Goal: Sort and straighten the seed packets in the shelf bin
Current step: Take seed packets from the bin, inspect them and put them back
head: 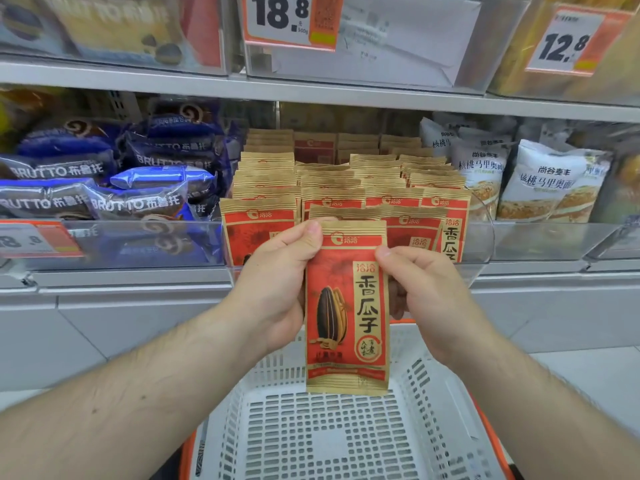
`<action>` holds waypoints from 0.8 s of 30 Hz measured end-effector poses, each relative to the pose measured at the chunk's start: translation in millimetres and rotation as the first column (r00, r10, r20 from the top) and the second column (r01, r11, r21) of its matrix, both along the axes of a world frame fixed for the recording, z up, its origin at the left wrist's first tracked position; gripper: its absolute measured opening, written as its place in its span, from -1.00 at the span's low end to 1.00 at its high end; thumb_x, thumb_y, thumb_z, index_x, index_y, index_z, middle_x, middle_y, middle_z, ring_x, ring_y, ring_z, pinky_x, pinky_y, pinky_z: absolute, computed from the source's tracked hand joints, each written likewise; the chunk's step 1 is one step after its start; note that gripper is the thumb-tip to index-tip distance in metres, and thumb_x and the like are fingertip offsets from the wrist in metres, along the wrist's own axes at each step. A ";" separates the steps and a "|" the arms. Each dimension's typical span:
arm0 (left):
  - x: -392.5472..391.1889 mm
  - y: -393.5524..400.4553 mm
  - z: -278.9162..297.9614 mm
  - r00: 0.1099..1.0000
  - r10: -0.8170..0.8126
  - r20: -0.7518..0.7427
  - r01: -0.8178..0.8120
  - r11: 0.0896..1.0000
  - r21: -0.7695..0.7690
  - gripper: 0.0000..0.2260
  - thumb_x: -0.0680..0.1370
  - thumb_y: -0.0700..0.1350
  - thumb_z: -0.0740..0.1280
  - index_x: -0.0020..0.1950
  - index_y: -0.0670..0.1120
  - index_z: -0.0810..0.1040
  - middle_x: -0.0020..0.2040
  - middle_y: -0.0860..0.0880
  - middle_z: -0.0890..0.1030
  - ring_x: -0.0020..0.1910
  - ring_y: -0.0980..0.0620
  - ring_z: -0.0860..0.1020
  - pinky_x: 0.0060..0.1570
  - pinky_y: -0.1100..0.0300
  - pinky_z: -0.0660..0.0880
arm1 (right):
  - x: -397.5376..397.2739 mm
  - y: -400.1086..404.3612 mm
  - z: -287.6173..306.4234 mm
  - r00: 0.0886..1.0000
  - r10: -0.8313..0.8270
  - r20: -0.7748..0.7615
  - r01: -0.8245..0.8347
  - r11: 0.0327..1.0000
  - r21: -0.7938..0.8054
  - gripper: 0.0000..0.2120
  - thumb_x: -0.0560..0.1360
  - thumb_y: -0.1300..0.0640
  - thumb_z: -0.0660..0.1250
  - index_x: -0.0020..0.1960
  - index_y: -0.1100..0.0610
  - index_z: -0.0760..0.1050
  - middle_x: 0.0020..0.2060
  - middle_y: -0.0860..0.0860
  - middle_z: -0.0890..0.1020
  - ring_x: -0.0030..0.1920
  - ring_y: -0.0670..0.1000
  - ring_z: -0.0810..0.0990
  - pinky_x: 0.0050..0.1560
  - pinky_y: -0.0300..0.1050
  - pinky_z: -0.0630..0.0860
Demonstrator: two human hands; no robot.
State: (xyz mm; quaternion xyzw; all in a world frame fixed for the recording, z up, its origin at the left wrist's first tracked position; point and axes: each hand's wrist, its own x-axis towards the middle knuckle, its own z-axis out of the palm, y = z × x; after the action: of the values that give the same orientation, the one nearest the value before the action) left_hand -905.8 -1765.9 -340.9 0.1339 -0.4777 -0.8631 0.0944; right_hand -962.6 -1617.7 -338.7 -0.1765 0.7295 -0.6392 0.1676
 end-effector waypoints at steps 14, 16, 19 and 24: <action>0.7 -1.9 3.5 0.996 -0.086 0.017 0.087 0.992 -0.089 -0.79 0.65 -0.09 0.23 0.12 -0.13 0.64 0.02 -0.18 0.72 -0.07 -0.10 0.70 -0.04 -0.05 0.66 | -3.8 4.9 5.8 1.000 0.013 -0.026 -0.014 1.000 -0.018 -0.70 0.60 0.11 0.26 -0.27 0.14 0.60 -0.48 -0.01 0.59 -0.51 -0.09 0.47 -0.44 -0.22 0.38; -0.2 -3.7 4.8 0.998 -0.058 0.010 0.058 0.996 -0.074 -0.78 0.65 -0.09 0.24 0.11 -0.14 0.64 0.02 -0.20 0.72 -0.06 -0.12 0.69 0.01 -0.10 0.64 | -4.2 6.8 5.7 0.996 0.086 -0.013 -0.086 0.994 0.061 -0.66 0.59 0.09 0.28 -0.33 0.07 0.60 -0.49 -0.01 0.59 -0.50 -0.08 0.45 -0.40 -0.17 0.35; -0.5 -5.9 4.8 0.998 -0.056 0.018 0.057 0.997 -0.053 -0.76 0.65 -0.07 0.24 0.17 -0.15 0.63 0.06 -0.20 0.71 0.02 -0.15 0.69 0.07 -0.13 0.63 | -3.1 7.0 5.7 0.995 0.097 -0.006 -0.097 0.993 0.064 -0.66 0.61 0.13 0.25 -0.30 0.12 0.60 -0.50 -0.04 0.60 -0.52 -0.11 0.49 -0.43 -0.24 0.39; 3.7 -7.5 1.1 0.979 -0.202 0.038 0.204 0.978 -0.048 -0.65 0.46 -0.08 0.33 0.21 -0.15 0.63 0.08 -0.19 0.71 0.00 -0.13 0.69 -0.04 -0.02 0.66 | -7.1 6.6 2.3 1.000 0.009 0.004 -0.009 0.998 -0.058 -0.72 0.62 0.15 0.24 -0.19 0.24 0.58 -0.46 0.01 0.62 -0.51 -0.11 0.54 -0.48 -0.29 0.43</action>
State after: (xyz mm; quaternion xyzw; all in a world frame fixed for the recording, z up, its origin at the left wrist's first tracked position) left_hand -902.1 -1773.4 -339.8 0.0960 -0.5127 -0.8532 0.0013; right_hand -969.7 -1611.1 -336.4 -0.1830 0.7096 -0.6596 0.1669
